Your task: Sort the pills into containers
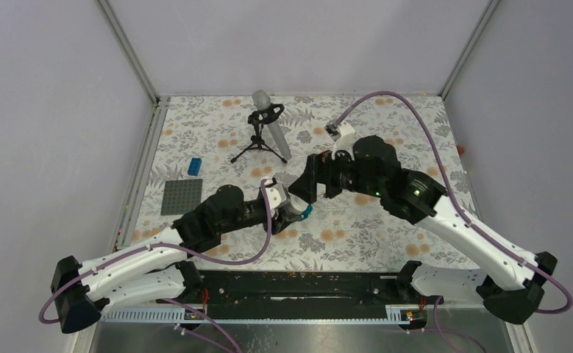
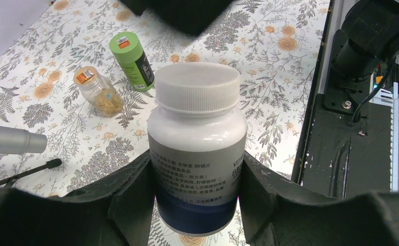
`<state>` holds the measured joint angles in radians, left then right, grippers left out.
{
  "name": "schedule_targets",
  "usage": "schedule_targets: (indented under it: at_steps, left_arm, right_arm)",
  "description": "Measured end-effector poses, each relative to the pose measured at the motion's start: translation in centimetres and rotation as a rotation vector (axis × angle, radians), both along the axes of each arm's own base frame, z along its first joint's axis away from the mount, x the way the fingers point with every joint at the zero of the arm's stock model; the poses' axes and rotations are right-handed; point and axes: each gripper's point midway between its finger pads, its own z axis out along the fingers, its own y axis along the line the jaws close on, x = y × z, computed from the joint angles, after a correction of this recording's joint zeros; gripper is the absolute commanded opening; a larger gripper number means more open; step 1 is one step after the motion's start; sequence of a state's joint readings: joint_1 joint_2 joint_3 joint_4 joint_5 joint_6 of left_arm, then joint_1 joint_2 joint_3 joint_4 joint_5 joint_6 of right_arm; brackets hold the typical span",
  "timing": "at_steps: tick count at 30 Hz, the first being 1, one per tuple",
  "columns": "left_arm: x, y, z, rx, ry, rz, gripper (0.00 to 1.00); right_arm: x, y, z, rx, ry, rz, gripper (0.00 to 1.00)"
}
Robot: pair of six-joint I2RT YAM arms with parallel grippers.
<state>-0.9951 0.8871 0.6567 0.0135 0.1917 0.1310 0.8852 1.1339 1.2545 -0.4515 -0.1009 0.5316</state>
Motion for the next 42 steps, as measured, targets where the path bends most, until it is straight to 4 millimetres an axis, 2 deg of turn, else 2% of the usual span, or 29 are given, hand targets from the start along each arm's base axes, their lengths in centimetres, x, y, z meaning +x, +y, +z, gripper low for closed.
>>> schedule_targets:
  at_steps: [5, 7, 10, 14, 16, 17, 18, 20, 23, 26, 27, 29, 31, 34, 37, 42]
  left_arm:
    - [-0.8, -0.1, -0.2, 0.008, 0.012, -0.046, 0.0]
    - [-1.6, -0.3, -0.3, 0.011, 0.016, -0.091, 0.0]
    - [-2.8, -0.4, -0.3, 0.021, 0.026, -0.161, 0.0]
    - [-4.0, -0.7, 0.5, 0.016, 0.028, -0.237, 0.0]
    - [-4.4, -0.9, 0.7, 0.012, 0.026, -0.263, 0.0]
    - [-4.6, -1.0, 0.7, 0.013, 0.027, -0.275, 0.0]
    - [-4.7, -1.0, 0.7, 0.015, 0.03, -0.284, 0.0]
    - [-5.0, -1.1, 0.4, 0.02, 0.037, -0.301, 0.0]
    - [-5.2, -1.1, 0.0, 0.031, 0.051, -0.315, 0.0]
    - [-5.2, -1.1, -0.2, 0.037, 0.057, -0.316, 0.0]
    - [-5.2, -1.1, -0.2, 0.038, 0.058, -0.315, 0.0]
    - [-5.1, -1.1, -0.4, 0.044, 0.06, -0.308, 0.0]
    - [-5.1, -0.8, -1.0, 0.067, 0.075, -0.301, 0.0]
    - [-4.9, -1.0, -0.8, 0.059, 0.066, -0.298, 0.0]
    - [-4.9, -0.9, -1.0, 0.067, 0.068, -0.293, 0.0]
    - [-4.5, -1.0, -0.7, 0.058, 0.054, -0.275, 0.0]
  right_arm:
    - [-4.3, -1.5, 2.8, 0.002, -0.197, 0.276, 0.97]
    - [-6.0, -1.9, 2.9, -0.017, -0.245, 0.393, 0.98]
    - [-7.3, -2.3, 2.3, -0.071, -0.275, 0.517, 0.99]
    - [-7.1, -2.0, 0.5, -0.167, -0.258, 0.597, 0.97]
    - [-6.9, -2.0, -0.8, -0.21, -0.237, 0.624, 0.9]
    - [-7.0, -2.1, -1.4, -0.23, -0.225, 0.637, 0.84]
    - [-7.0, -2.2, -1.6, -0.237, -0.221, 0.641, 0.73]
    - [-7.0, -2.3, -2.1, -0.258, -0.212, 0.654, 0.58]
    - [-7.0, -2.3, -2.2, -0.259, -0.207, 0.65, 0.47]
    - [-6.8, -2.0, -2.0, -0.244, -0.194, 0.625, 0.46]
    - [-6.6, -1.8, -1.9, -0.235, -0.189, 0.611, 0.5]
    - [-6.3, -1.3, -2.2, -0.212, -0.17, 0.579, 0.64]
    - [-5.9, -1.1, -3.2, -0.198, -0.136, 0.536, 0.75]
    - [-5.9, -0.9, -4.8, -0.195, -0.08, 0.505, 0.79]
    - [-5.7, -0.8, -5.2, -0.19, -0.061, 0.481, 0.76]
    - [-5.8, -0.7, -4.5, -0.169, -0.058, 0.471, 0.46]
